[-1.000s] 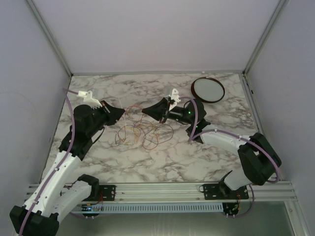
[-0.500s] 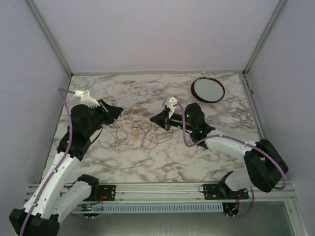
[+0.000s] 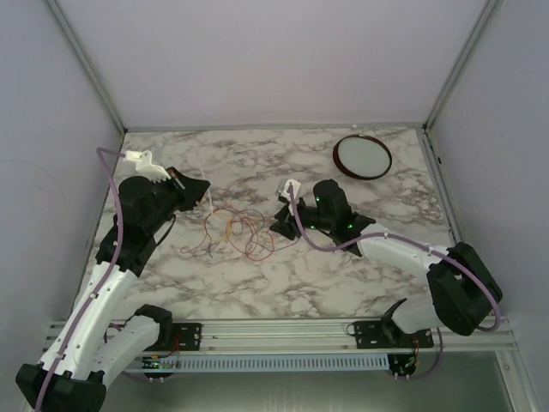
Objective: Zip-tie the wires
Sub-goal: Adjust the cable at the center of the board.
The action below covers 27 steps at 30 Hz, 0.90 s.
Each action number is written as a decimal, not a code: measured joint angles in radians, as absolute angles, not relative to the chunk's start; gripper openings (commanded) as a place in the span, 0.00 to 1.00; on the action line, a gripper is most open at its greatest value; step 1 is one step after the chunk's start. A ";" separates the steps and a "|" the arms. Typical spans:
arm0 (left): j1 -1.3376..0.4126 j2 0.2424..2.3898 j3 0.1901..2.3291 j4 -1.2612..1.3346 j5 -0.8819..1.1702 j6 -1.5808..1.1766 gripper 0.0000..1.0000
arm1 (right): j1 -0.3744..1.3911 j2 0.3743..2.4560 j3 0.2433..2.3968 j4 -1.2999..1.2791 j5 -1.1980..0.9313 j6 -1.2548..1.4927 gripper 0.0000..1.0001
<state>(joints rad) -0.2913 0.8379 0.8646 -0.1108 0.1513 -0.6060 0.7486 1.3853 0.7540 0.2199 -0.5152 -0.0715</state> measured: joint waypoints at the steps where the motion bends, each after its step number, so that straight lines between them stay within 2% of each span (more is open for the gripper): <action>1: -0.291 0.841 0.866 -0.111 0.155 -0.605 0.00 | 0.748 1.385 0.768 0.214 -0.513 -0.073 0.42; 9: -0.289 0.844 0.869 -0.111 0.191 -0.591 0.00 | 0.743 1.414 0.910 0.301 -0.564 -0.067 0.43; 20: -0.289 0.844 0.869 -0.112 0.235 -0.587 0.00 | 0.704 1.649 0.979 0.382 -0.619 -0.012 0.46; 27: -0.289 0.844 0.869 -0.111 0.239 -0.588 0.00 | 0.705 1.649 0.987 0.328 -0.776 0.002 0.54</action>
<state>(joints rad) -0.2886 0.8440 0.8688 -0.1112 0.2386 -0.5880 0.7052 1.6489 0.9871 0.3283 -0.7761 0.0025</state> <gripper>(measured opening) 0.005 0.528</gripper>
